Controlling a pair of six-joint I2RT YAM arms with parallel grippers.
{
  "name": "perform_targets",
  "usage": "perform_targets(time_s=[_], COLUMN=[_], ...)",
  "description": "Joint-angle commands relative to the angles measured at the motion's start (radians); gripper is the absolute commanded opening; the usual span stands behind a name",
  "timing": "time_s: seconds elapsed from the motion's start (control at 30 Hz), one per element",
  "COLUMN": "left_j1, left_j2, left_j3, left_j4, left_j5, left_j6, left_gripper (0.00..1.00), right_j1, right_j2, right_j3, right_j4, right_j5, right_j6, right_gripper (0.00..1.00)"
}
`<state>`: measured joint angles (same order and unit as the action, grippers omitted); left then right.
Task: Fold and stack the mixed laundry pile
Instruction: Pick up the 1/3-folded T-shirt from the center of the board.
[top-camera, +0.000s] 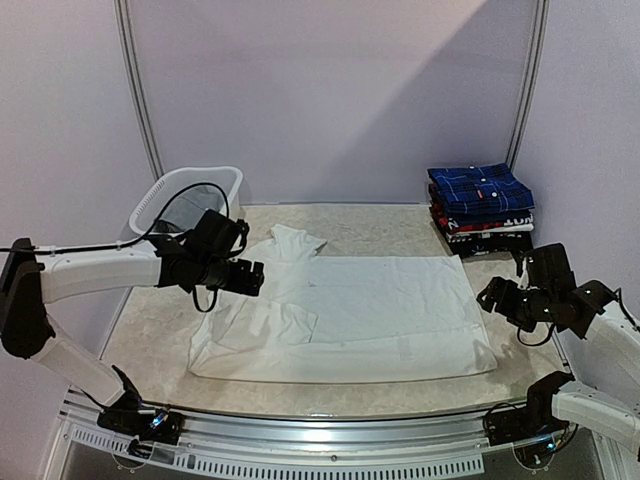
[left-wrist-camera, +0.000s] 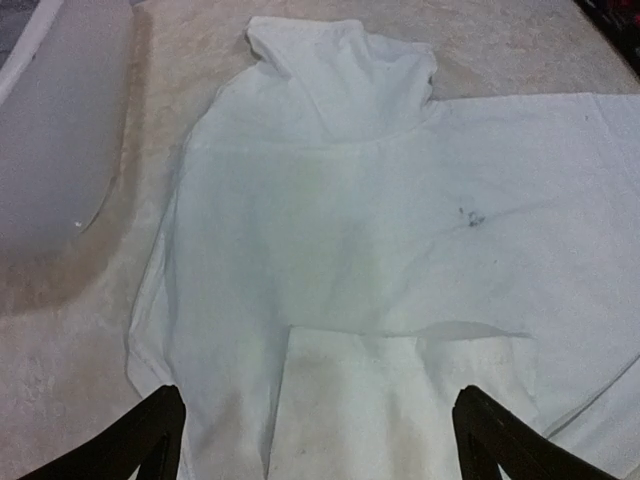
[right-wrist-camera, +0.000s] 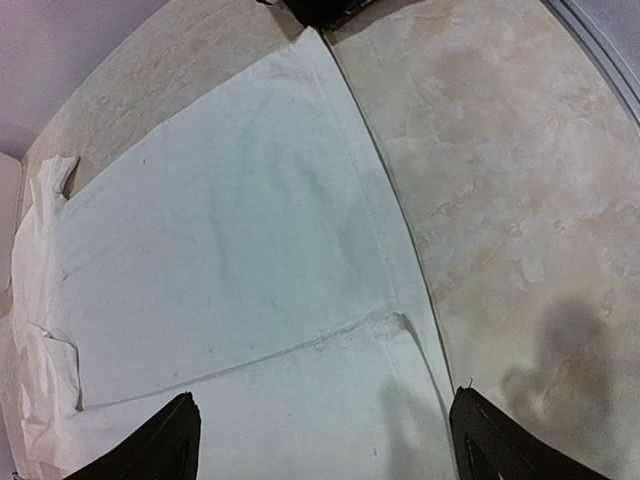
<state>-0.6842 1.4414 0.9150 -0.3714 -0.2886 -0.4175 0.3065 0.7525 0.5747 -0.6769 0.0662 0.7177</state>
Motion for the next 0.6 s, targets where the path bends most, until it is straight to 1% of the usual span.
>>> perform_targets(time_s=[0.0,0.17,0.3,0.4,0.5,0.57], left_j1=[0.047,0.117,0.163,0.201,0.229,0.245], left_j2=[0.115,0.284,0.392,0.468,0.548,0.605], left_j3=[0.155,0.350,0.489,0.605,0.719,0.795], left_j4=[0.013,0.007,-0.013,-0.059,-0.102,-0.134], left_j5=[0.041,0.125,0.177,0.192,0.198,0.194], left_j6=[0.117,0.185,0.235,0.254,0.269,0.274], left_gripper=[0.94,0.90,0.89,0.86,0.84,0.82], right_j1=[-0.001,-0.001,-0.002,-0.001,-0.001,-0.001], right_j2=[0.013,0.089,0.126,0.099,0.052,0.037], right_j3=[0.009,0.021,0.041,0.042,0.044,0.053], right_j4=[0.062,0.114,0.111,0.116,0.120,0.121], right_j5=[-0.011,-0.012,-0.051,-0.091,-0.073,-0.030], right_j6=[-0.073,-0.101,-0.133,-0.162,-0.178,-0.190], right_gripper=[0.88,0.88,0.88,0.88,0.89,0.89])
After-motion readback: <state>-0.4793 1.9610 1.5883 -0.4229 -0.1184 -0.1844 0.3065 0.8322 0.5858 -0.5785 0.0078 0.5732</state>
